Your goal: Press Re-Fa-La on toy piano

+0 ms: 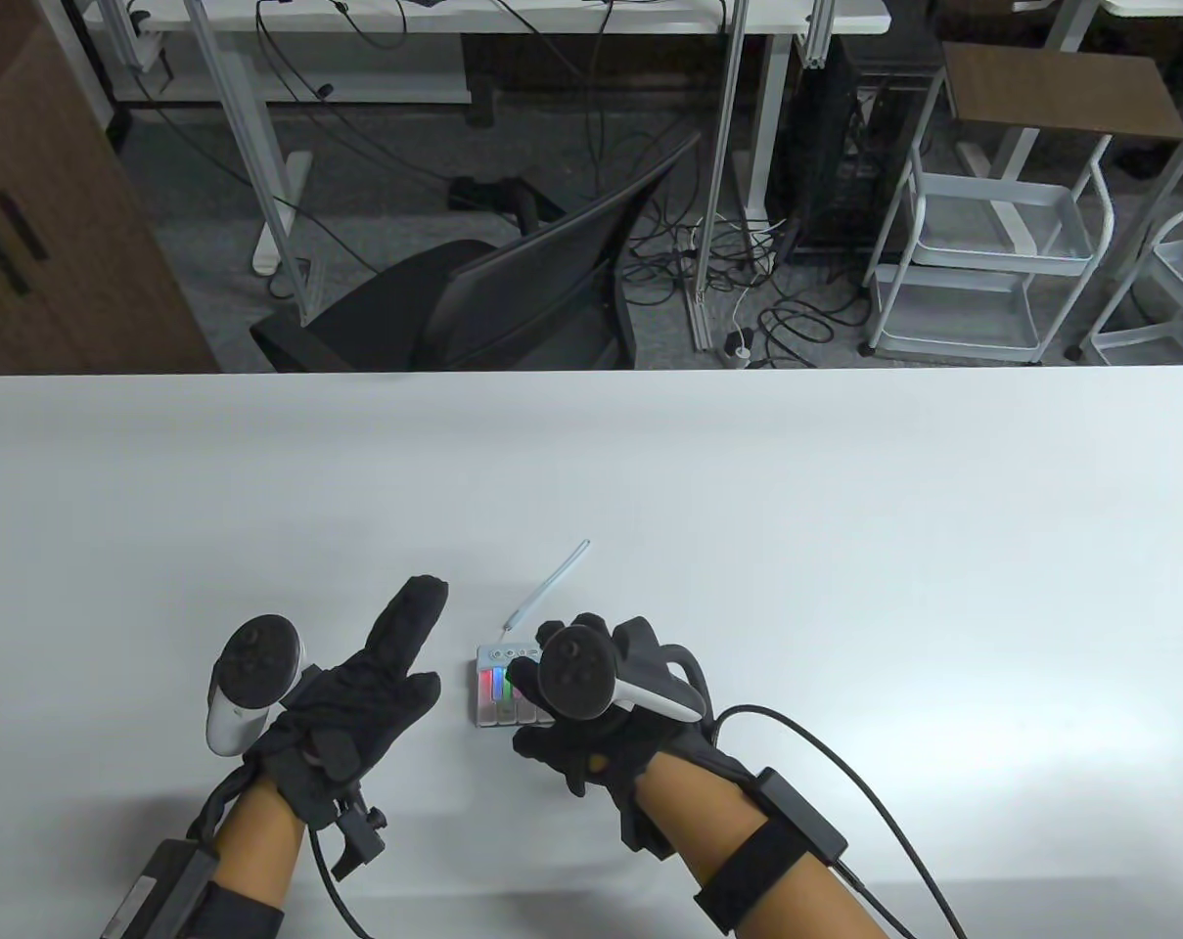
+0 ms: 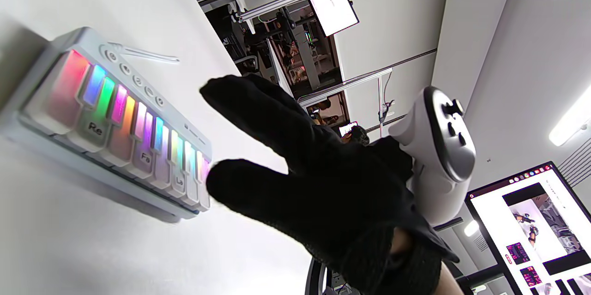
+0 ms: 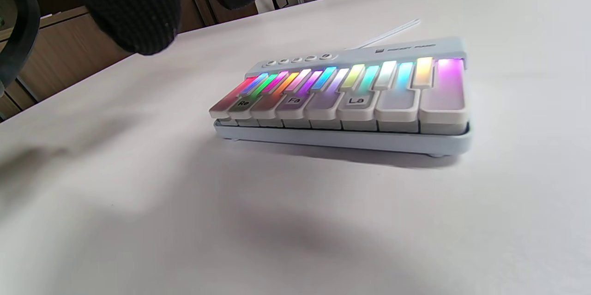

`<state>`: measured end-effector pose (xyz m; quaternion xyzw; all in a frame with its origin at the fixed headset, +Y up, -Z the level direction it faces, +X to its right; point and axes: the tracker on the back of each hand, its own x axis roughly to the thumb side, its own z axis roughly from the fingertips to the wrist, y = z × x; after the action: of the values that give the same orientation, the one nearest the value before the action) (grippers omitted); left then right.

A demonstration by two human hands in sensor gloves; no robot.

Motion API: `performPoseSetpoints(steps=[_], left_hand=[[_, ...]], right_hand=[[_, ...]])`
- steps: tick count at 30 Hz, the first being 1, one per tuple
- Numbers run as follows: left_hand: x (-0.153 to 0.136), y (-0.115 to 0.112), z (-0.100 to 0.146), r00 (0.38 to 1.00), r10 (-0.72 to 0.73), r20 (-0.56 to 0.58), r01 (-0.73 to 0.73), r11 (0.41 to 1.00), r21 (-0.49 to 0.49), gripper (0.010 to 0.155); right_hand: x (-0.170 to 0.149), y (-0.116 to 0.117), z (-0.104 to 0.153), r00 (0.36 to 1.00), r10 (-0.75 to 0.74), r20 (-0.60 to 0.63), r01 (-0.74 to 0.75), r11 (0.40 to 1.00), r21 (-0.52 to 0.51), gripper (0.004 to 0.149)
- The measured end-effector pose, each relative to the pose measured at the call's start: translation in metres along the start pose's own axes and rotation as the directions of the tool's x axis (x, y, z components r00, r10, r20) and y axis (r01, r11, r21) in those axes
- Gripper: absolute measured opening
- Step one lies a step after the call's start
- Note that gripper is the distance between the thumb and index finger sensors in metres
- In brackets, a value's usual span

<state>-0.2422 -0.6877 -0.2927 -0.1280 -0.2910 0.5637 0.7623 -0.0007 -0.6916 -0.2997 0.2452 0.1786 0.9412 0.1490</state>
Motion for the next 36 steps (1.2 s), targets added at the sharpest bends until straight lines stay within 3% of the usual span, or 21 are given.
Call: performPoseSetpoints(steps=[36], left_hand=[[0.001, 0.000, 0.000, 1.000, -0.006, 0.003, 0.006, 1.000, -0.004, 0.092]], right_hand=[[-0.017, 0.028, -0.003, 0.998, 0.024, -0.063, -0.017, 0.994, 0.112, 0.061]])
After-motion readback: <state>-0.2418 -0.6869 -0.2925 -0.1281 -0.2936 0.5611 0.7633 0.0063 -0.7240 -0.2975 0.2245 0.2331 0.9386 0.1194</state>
